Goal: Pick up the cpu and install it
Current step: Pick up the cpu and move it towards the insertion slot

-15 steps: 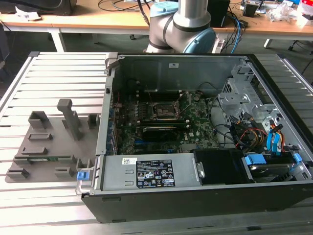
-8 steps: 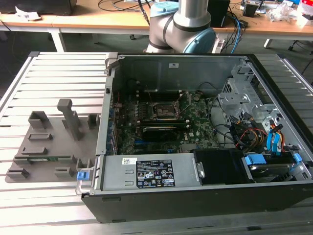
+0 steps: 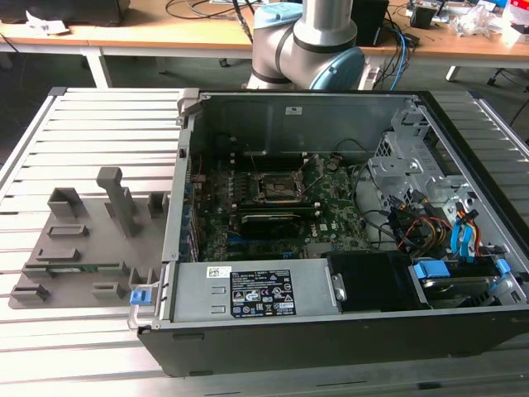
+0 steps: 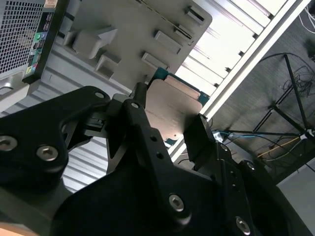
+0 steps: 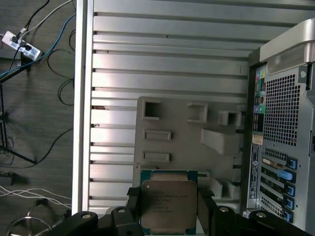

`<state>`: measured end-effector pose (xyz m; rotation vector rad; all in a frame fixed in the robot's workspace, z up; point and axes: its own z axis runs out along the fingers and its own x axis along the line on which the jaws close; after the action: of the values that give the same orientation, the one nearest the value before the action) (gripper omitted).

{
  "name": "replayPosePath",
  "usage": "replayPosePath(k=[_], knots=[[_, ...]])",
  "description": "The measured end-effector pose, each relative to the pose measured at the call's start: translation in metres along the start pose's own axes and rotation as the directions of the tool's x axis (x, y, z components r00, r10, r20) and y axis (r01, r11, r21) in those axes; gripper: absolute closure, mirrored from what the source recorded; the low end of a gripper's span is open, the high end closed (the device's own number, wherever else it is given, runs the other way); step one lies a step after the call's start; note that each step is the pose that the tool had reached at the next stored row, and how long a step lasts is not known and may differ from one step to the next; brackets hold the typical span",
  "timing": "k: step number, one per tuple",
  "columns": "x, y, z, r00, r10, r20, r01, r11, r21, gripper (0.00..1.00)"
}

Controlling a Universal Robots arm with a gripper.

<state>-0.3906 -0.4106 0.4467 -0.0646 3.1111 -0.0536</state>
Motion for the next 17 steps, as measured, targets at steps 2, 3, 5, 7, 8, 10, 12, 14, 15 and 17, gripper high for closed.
replayPosePath(k=[2,3,5,7,8,10,12,14,15,17], knots=[[-0.0078,-0.0001,0.0002,1.0,0.0,-0.0001,0.0,1.0,0.001,0.45],[-0.0119,-0.0002,0.0003,1.0,0.0,-0.0001,0.0,1.0,0.0013,0.45],[-0.0213,-0.0006,0.0007,1.0,0.0,0.0,0.0,1.0,0.0015,0.45],[-0.0281,-0.0008,0.0008,1.0,0.0,-0.0002,0.0,1.0,0.0017,0.45],[-0.0328,-0.001,0.001,1.0,0.0,-0.0001,0.0,1.0,0.0019,0.45],[-0.048,-0.0015,0.0014,1.0,0.0,-0.0002,0.0,1.0,0.0027,0.45],[-0.0594,-0.0018,0.0018,1.0,0.0,-0.0003,0.0,1.0,0.0034,0.45],[-0.0731,-0.0022,0.0022,1.0,0.0,-0.0003,0.0,1.0,0.0045,0.45],[-0.0792,-0.0024,0.0023,1.0,0.0,-0.0005,0.0,1.0,0.0053,0.45],[-0.0894,-0.0026,0.0026,1.0,0.0,-0.0006,0.0,1.0,0.0067,0.45]])
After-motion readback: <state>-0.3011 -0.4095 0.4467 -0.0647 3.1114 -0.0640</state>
